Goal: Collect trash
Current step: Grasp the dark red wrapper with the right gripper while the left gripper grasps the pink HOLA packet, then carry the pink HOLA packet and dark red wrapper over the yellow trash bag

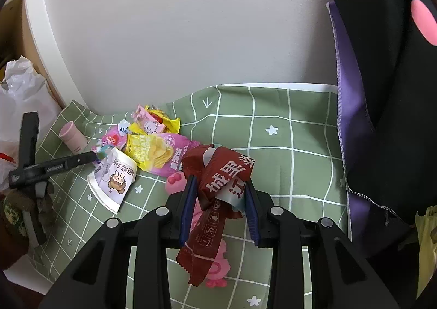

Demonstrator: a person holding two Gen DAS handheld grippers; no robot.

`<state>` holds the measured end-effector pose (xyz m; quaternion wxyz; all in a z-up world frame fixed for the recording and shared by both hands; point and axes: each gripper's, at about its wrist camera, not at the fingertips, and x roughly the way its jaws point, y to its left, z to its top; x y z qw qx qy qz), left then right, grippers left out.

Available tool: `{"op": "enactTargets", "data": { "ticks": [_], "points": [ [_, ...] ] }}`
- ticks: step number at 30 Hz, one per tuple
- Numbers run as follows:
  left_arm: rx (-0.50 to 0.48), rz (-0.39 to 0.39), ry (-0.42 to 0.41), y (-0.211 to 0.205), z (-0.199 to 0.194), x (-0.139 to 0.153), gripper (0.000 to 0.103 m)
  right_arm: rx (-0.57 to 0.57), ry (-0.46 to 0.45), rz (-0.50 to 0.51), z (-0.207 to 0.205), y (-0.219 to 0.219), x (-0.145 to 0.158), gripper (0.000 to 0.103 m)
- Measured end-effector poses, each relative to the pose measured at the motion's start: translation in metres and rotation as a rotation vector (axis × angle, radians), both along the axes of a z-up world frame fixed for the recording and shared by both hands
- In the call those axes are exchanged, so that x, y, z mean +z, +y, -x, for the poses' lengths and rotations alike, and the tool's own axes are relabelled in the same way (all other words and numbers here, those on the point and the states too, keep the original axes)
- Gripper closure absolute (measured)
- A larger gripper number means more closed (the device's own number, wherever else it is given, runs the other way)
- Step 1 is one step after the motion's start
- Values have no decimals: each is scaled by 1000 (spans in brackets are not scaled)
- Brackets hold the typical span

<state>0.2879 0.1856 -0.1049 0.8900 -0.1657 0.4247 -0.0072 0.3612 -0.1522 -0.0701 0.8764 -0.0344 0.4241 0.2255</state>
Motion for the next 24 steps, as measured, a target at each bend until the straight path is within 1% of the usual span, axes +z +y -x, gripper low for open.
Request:
{"op": "enactTargets", "data": {
  "ticks": [2, 4, 7, 9, 11, 12, 13, 14, 15, 19, 20, 24],
  "points": [
    [23, -20, -16, -2, 2, 4, 63, 2, 2, -5, -1, 1, 0, 71],
    [55, -20, -16, 2, -2, 4, 63, 11, 1, -6, 0, 3, 1, 71],
    [75, -24, 17, 6, -16, -3, 63, 31, -5, -2, 2, 7, 3, 71],
    [77, -46, 55, 1, -26, -9, 64, 40, -7, 2, 4, 9, 4, 71],
    [53, -42, 116, -6, -34, -14, 79, 48, -14, 10, 7, 9, 7, 71],
    [30, -30, 125, -10, -36, -14, 89, 50, -18, 13, 8, 9, 8, 71],
    [12, -32, 125, -15, -36, -12, 92, 49, -25, 17, 9, 8, 10, 71],
    [11, -47, 108, -18, -33, -4, 94, 44, -33, 21, 11, 6, 13, 71],
    [9, -46, 90, -19, -30, 3, 95, 39, -40, 23, 11, 5, 15, 71],
    [-6, -25, -2, -23, -16, 41, 96, 0, -69, 21, 14, -6, 28, 71],
    [-18, -31, -40, -27, -13, 53, 96, -11, -74, 17, 15, -9, 31, 71],
    [-89, -27, -127, -41, -16, 86, 96, -56, -89, 20, 19, -20, 40, 71]
  ]
}}
